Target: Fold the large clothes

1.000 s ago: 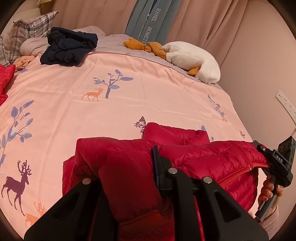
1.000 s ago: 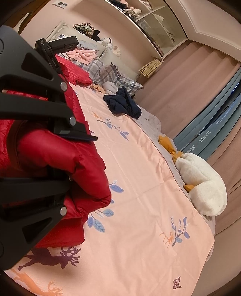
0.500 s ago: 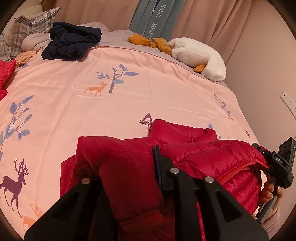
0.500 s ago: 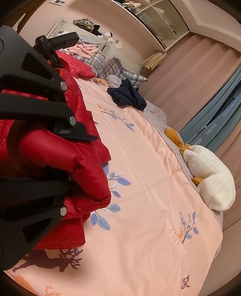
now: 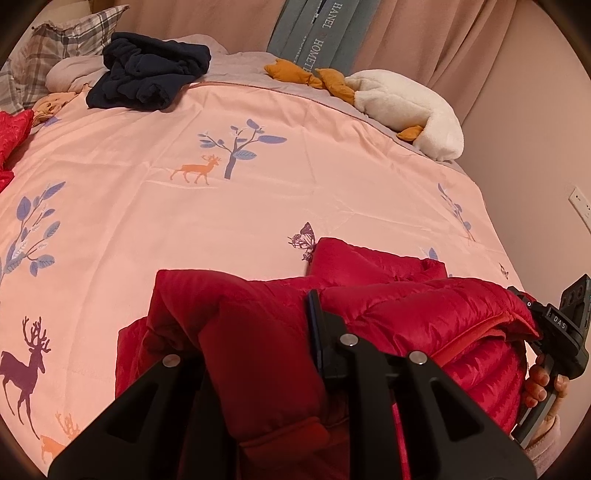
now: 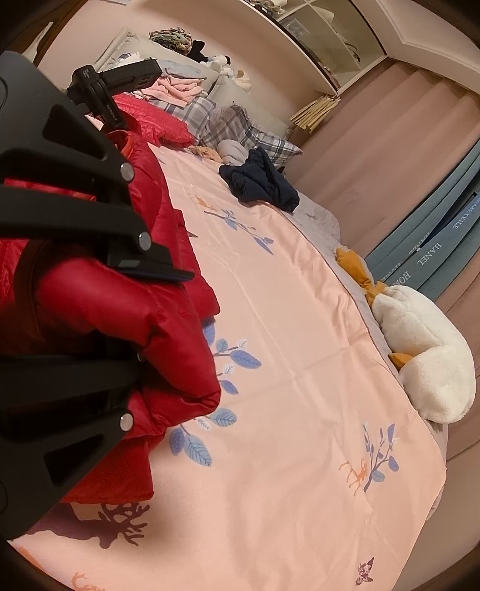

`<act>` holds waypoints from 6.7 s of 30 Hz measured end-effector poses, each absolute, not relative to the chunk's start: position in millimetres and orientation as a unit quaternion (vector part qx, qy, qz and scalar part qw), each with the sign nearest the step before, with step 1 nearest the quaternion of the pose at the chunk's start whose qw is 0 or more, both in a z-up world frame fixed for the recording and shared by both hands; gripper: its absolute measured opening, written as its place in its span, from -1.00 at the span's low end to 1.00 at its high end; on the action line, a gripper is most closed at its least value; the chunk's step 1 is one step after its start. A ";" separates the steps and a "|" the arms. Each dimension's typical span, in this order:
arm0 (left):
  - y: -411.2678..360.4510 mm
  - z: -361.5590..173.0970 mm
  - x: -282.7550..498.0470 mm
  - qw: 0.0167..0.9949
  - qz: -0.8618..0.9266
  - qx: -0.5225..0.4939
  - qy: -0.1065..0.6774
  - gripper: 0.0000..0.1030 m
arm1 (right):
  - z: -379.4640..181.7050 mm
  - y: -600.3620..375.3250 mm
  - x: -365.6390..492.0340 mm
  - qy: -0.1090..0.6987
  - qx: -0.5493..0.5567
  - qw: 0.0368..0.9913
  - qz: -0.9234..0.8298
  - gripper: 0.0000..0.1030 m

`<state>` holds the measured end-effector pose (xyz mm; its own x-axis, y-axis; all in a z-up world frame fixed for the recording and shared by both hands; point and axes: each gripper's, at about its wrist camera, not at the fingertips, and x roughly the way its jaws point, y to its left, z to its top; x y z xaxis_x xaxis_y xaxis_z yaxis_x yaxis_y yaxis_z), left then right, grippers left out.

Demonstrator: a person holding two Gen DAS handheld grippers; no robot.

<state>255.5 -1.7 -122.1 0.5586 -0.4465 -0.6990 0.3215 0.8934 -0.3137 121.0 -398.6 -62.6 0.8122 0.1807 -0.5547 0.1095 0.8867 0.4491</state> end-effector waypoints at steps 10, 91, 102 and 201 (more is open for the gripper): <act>-1.5 -125.8 259.9 0.877 -0.216 -0.078 0.423 -0.66 | -65.2 -398.3 124.0 0.310 0.238 0.920 0.017 -0.68; -9.6 -150.3 283.3 0.861 -0.196 -0.080 0.463 -0.66 | -87.3 -400.7 152.0 0.348 0.251 0.903 -0.002 -0.65; -9.4 -151.0 283.0 0.860 -0.196 -0.081 0.464 -0.66 | -89.8 -399.3 152.1 0.350 0.252 0.902 -0.003 -0.64; -7.5 -124.4 259.0 0.860 -0.161 -0.082 0.478 -0.27 | -65.3 -383.0 151.5 0.386 0.256 0.886 -0.016 0.26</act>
